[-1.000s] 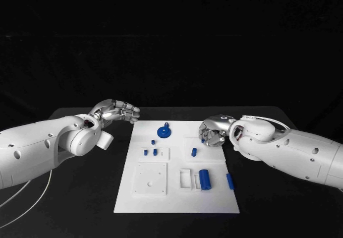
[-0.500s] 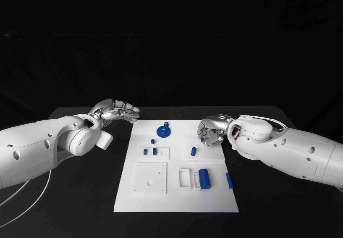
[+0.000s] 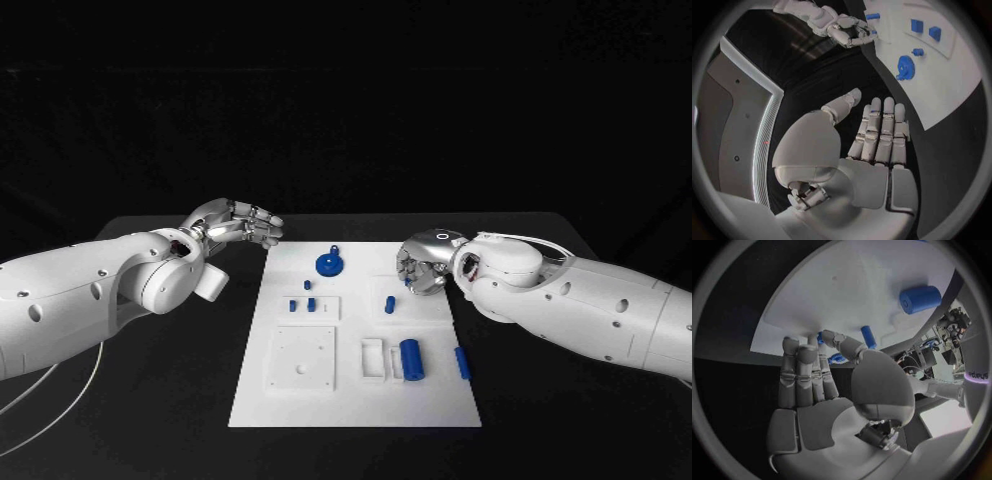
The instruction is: Assemble the parts on the task board
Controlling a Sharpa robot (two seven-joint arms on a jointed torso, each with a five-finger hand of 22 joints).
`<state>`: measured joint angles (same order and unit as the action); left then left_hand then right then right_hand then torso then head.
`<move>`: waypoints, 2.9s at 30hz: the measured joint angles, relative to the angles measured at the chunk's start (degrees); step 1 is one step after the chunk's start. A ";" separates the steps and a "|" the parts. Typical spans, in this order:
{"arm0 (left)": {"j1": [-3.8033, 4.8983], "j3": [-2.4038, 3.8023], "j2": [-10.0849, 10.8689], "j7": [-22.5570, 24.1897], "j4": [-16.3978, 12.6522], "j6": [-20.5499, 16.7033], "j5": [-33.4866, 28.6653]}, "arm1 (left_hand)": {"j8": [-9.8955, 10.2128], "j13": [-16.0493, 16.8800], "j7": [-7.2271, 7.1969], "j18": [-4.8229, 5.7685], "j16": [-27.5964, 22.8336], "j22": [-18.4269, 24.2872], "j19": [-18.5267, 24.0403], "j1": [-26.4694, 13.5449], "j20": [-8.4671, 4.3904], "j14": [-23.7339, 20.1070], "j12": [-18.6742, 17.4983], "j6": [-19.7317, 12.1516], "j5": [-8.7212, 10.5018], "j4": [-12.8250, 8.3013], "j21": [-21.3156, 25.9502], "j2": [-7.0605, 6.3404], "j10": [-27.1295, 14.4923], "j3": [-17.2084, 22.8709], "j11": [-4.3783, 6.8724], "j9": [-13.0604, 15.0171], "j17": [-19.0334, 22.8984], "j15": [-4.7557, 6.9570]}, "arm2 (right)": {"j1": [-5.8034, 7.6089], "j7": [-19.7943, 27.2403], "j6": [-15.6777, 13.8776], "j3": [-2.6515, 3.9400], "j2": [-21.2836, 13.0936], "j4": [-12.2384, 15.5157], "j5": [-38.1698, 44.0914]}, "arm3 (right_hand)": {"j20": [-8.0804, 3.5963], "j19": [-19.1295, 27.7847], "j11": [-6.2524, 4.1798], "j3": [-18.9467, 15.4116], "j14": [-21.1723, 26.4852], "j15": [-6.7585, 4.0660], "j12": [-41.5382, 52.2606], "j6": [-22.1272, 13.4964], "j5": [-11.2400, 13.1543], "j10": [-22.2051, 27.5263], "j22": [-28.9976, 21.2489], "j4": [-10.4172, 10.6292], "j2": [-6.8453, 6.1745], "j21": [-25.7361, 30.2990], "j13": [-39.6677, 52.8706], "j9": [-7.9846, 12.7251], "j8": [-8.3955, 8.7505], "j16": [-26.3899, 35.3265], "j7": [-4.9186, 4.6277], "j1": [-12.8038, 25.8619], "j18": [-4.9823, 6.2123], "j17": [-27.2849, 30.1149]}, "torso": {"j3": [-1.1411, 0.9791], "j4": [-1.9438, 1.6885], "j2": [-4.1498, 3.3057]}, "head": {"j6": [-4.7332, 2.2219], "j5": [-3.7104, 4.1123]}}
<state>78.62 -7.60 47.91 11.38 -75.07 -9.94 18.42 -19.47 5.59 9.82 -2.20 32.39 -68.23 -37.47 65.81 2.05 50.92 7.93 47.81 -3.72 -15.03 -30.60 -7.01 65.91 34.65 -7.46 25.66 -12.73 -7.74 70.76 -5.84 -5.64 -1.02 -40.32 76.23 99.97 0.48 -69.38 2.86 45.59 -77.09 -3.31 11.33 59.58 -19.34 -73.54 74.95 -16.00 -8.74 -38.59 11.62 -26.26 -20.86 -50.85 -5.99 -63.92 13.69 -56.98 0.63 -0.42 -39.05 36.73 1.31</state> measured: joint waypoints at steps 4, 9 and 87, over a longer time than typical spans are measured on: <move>0.00 0.00 0.03 -0.02 -0.10 -0.01 0.51 | 0.00 0.00 0.00 0.01 0.00 -0.08 0.00 0.00 0.00 0.00 0.00 0.00 0.00 0.00 0.00 0.00 0.00 0.00 0.00 0.00 0.00 0.00 | -0.01 -1.18 0.08 -0.08 0.21 0.19 1.28 | -0.31 0.30 -0.31 0.71 0.00 0.00 -0.03 0.44 -0.63 -0.51 0.01 -0.07 -0.48 -0.65 0.56 -0.48 -0.06 -0.81 0.14 0.76 -0.22 -0.60 | 0.01 -0.02 0.01 | -0.01 -0.11; 0.00 0.00 0.01 -0.02 -0.16 -0.03 0.91 | 0.00 -0.05 0.00 0.00 0.00 -0.15 0.00 0.00 0.00 0.00 0.00 0.00 0.00 0.00 0.00 0.00 0.00 0.00 0.00 0.00 -0.05 0.00 | -0.14 -2.19 -0.54 -0.20 0.26 0.49 2.34 | -0.33 0.33 -0.67 1.92 0.00 0.00 -0.10 0.59 0.53 -1.27 0.01 0.14 -0.85 -1.40 1.43 -0.90 -0.39 -1.47 0.19 1.12 -0.22 -1.09 | 0.01 0.02 0.01 | -0.05 -0.32; 0.00 0.03 -1.34 0.59 0.04 -1.57 -1.21 | 0.00 -0.46 0.42 0.03 -1.11 -1.21 0.42 -0.75 -0.01 0.00 -0.56 -0.82 -0.45 0.95 0.22 0.15 0.00 0.17 0.00 -0.16 -0.55 0.00 | -3.14 -0.34 -6.60 -2.07 6.71 13.97 2.82 | -0.70 0.73 -0.71 3.32 0.22 -0.23 -1.03 0.32 2.92 -1.52 -0.02 0.63 -1.06 -2.89 3.91 -2.75 0.07 -1.91 0.37 1.31 -0.23 -1.00 | 0.09 0.02 -0.01 | 1.98 -10.87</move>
<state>78.62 -7.56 46.57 11.97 -75.02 -11.51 17.21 -19.47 5.14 10.24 -2.17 31.28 -69.45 -37.05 65.06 2.04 50.92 7.36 46.98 -4.17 -14.08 -30.38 -6.87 65.91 34.81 -7.46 25.50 -13.27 -7.74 67.62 -6.17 -12.24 -3.09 -33.61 90.20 102.79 -0.22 -68.65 2.15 48.91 -76.87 -3.54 10.30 59.91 -16.42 -75.06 74.93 -15.37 -9.80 -41.48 15.52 -29.01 -20.79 -52.77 -5.62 -62.61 13.46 -57.98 0.72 -0.41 -39.05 38.71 -9.56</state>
